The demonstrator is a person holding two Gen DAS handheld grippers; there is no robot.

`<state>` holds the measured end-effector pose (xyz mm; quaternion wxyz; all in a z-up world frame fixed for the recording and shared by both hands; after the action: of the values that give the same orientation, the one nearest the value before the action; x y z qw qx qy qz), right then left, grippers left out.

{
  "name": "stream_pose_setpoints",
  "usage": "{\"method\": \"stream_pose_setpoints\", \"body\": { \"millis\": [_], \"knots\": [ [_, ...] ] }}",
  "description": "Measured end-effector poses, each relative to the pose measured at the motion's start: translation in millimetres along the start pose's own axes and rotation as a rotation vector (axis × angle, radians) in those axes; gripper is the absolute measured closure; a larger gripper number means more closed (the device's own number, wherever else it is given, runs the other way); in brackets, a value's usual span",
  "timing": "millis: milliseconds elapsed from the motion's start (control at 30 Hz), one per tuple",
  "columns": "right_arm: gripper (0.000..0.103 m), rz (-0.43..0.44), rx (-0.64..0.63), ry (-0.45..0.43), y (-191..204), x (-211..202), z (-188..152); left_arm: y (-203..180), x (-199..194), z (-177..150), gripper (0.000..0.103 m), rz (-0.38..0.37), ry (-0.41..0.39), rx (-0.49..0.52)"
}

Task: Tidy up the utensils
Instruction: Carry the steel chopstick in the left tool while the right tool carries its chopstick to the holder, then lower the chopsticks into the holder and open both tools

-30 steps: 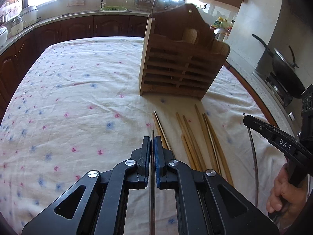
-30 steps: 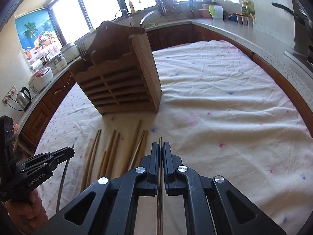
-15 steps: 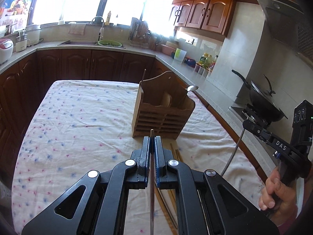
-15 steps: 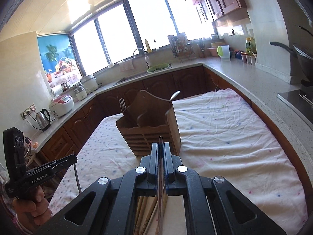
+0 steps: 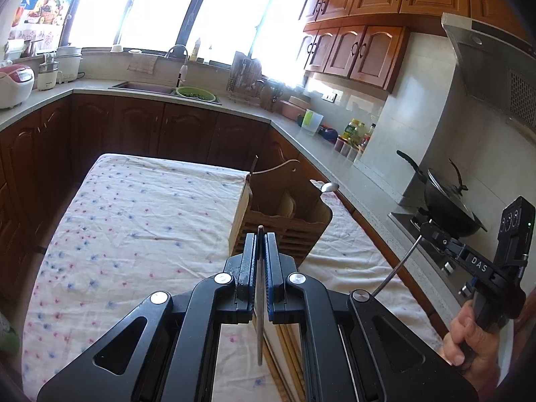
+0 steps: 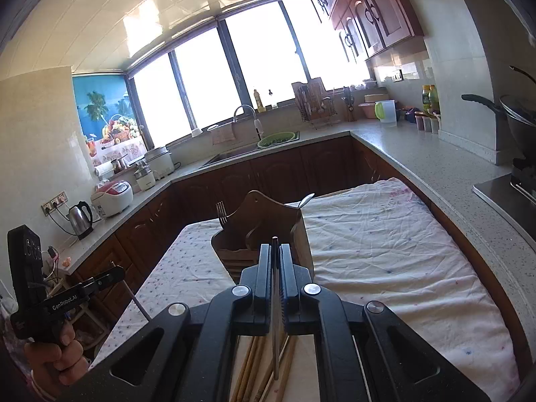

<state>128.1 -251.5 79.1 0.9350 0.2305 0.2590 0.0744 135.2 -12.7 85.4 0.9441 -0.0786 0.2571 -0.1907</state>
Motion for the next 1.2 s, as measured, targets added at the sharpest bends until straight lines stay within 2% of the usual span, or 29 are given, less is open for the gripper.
{"method": "stream_pose_setpoints", "body": {
  "millis": [400,800,900,1067,1200],
  "knots": [
    [0.099,0.013,0.002,-0.036,1.9,8.7,22.0,-0.3,3.5,36.6,0.1,0.012,-0.078,0.012],
    [0.099,0.021,0.014,-0.186,13.0,36.5,96.2,-11.4,20.2,122.1,0.1,0.027,-0.264,0.068],
    [0.099,0.006,0.038,-0.212,8.0,52.7,109.8,-11.8,36.4,136.4,0.1,0.031,-0.28,0.061],
    [0.099,-0.015,0.042,-0.222,0.8,81.1,113.8,-1.9,73.0,135.7,0.1,0.056,-0.296,0.025],
    [0.099,-0.025,0.027,-0.204,-2.3,104.4,99.5,12.1,105.8,118.7,0.1,0.073,-0.263,-0.024]
  ]
}}
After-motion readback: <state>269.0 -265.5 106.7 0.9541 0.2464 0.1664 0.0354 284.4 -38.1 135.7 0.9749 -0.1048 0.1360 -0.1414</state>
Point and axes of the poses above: each gripper's, at about its wrist camera, not at the fingertips, and x roughly the way its jaws point, y to its left, z to its top, the point moved 3 cm from there along x, roughly the way its jaws point, and after that the axes turned 5 degrees about x, right-handed, at the moved point
